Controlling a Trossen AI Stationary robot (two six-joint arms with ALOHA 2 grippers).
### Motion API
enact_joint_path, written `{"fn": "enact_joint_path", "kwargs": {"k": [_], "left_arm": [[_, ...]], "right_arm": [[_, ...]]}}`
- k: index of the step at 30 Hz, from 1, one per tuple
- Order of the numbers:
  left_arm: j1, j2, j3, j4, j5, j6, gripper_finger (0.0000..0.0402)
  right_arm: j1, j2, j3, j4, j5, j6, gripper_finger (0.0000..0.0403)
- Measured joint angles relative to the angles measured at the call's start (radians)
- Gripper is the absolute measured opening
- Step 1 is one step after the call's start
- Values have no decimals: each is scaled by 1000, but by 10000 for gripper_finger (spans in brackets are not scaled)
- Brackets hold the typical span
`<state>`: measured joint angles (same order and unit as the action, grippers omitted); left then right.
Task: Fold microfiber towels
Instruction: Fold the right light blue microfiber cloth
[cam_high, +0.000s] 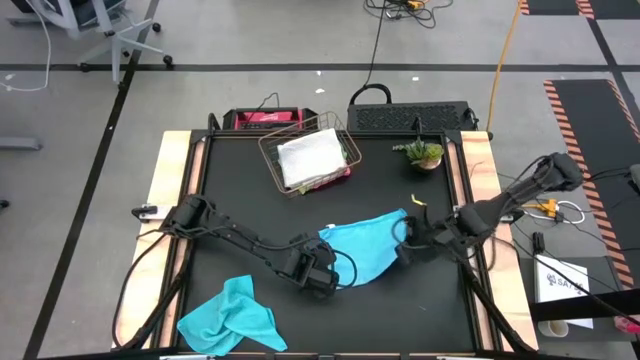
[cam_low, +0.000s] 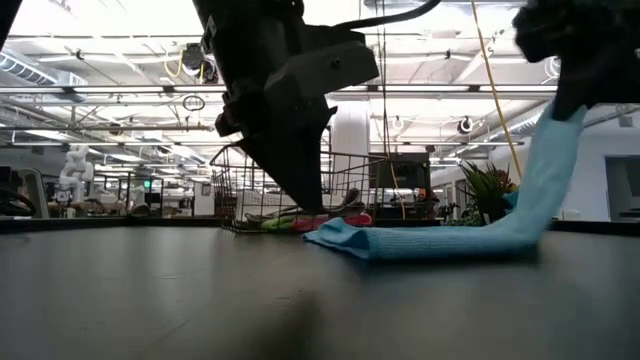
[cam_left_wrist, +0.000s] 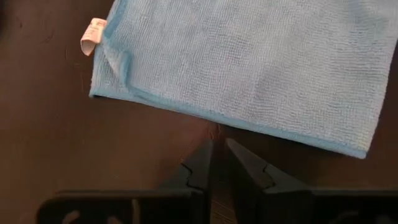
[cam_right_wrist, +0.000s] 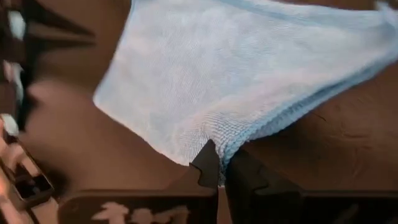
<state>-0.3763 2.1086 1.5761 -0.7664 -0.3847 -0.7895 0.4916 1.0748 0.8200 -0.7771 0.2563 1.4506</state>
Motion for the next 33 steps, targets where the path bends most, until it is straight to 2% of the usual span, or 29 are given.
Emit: {"fn": "enact_joint_path", "kwargs": {"k": [7, 17, 24, 33], "left_arm": [[0, 0, 0, -15, 20, -1, 40], [-45, 0, 0, -312, 48, -171, 40], [-83, 0, 0, -329, 62, -261, 40], [-128, -1, 0, -336, 70, -352, 40]], "right_arm": [[-129, 219, 73, 103, -229, -260, 0], [-240, 440, 300, 197, -285, -594, 0], [-260, 598, 438, 284, -342, -802, 0], [-260, 785, 446, 475, -523, -905, 0]]}}
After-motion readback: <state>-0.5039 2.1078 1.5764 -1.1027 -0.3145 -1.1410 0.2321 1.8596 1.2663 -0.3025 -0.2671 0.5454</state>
